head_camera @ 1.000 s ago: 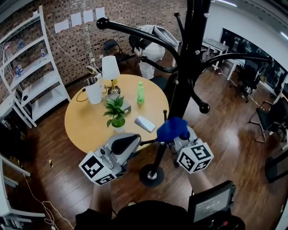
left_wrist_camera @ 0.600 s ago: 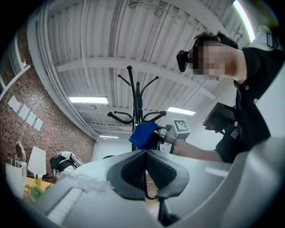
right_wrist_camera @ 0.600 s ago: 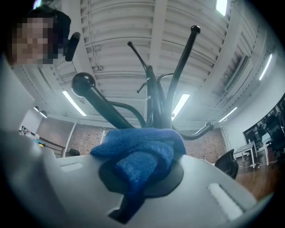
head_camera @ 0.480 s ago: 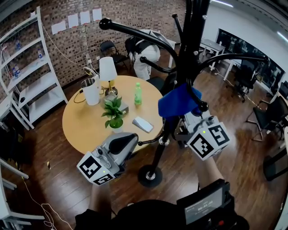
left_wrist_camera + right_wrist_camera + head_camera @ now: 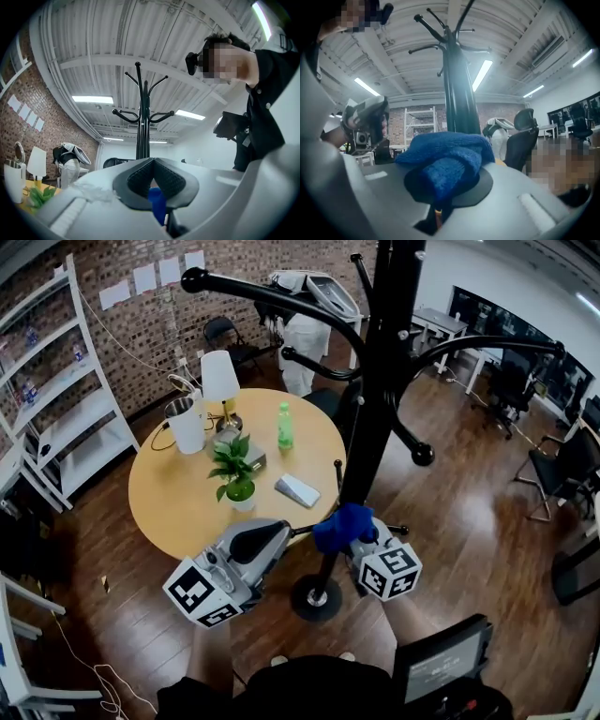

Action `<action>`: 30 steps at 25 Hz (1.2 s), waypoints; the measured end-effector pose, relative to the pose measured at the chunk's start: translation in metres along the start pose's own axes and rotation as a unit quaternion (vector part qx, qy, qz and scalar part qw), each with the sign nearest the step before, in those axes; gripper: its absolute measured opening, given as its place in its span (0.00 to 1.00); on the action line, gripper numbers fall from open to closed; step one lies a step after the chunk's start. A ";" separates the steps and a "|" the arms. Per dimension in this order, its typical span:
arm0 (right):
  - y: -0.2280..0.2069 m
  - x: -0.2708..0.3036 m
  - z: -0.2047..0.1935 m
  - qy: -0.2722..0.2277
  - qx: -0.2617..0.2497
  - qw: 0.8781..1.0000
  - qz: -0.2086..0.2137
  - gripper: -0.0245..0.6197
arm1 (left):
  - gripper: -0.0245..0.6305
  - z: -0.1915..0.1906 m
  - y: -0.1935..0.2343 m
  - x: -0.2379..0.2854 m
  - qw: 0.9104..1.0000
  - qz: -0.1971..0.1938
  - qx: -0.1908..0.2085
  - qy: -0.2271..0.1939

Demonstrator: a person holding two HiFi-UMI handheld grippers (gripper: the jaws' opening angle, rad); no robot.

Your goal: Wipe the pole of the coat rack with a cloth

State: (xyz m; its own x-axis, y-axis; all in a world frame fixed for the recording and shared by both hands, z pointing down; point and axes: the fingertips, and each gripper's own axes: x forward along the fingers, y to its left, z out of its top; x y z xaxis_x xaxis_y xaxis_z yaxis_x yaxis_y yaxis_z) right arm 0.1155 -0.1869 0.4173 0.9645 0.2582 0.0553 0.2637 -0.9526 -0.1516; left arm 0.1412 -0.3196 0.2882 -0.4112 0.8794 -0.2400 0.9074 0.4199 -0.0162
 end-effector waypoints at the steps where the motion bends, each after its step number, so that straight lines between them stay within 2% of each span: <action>1: -0.002 0.000 -0.015 0.016 0.010 1.000 -0.005 0.07 | 0.03 -0.002 -0.002 -0.001 1.000 -0.002 -0.004 0.001; 5: -0.012 0.001 -0.057 0.058 0.032 0.997 -0.038 0.07 | 0.03 -0.019 -0.009 -0.006 1.000 -0.012 -0.021 0.016; 9: -0.015 -0.002 -0.083 0.067 0.045 0.994 -0.069 0.07 | 0.03 -0.051 -0.010 -0.020 0.997 -0.023 -0.058 0.036; 11: -0.014 -0.002 -0.086 0.064 0.032 0.995 -0.075 0.07 | 0.03 -0.075 -0.011 -0.027 0.995 -0.028 -0.082 0.049; 14: -0.010 0.001 -0.088 0.066 -0.028 0.994 -0.078 0.07 | 0.03 -0.108 -0.010 -0.031 0.991 -0.032 -0.109 0.067; 18: 0.003 0.004 -0.093 0.092 -0.115 0.987 -0.058 0.07 | 0.03 -0.134 -0.024 -0.023 0.987 -0.038 -0.133 0.082; 21: 0.009 0.003 -0.100 0.099 -0.128 0.986 -0.028 0.07 | 0.03 -0.146 -0.030 -0.019 0.986 -0.017 -0.145 0.084; 25: 0.008 0.000 -0.093 0.072 -0.153 0.986 0.003 0.07 | 0.03 -0.160 -0.030 -0.012 0.986 0.010 -0.147 0.075; 28: 0.009 0.000 -0.085 0.041 -0.203 0.978 0.017 0.07 | 0.03 -0.174 -0.024 -0.011 0.990 0.017 -0.132 0.053; 30: 0.009 -0.002 -0.090 0.013 -0.226 0.974 0.024 0.07 | 0.03 -0.197 -0.021 -0.014 0.992 0.013 -0.119 0.039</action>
State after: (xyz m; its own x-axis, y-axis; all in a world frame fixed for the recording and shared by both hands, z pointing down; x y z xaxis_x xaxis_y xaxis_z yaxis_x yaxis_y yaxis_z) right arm 0.1152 -0.2105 0.5050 0.9733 0.2136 0.0840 0.1803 -0.9381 0.2959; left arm 0.1108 -0.2965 0.4828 -0.4018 0.9014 -0.1612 0.8757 0.4298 0.2201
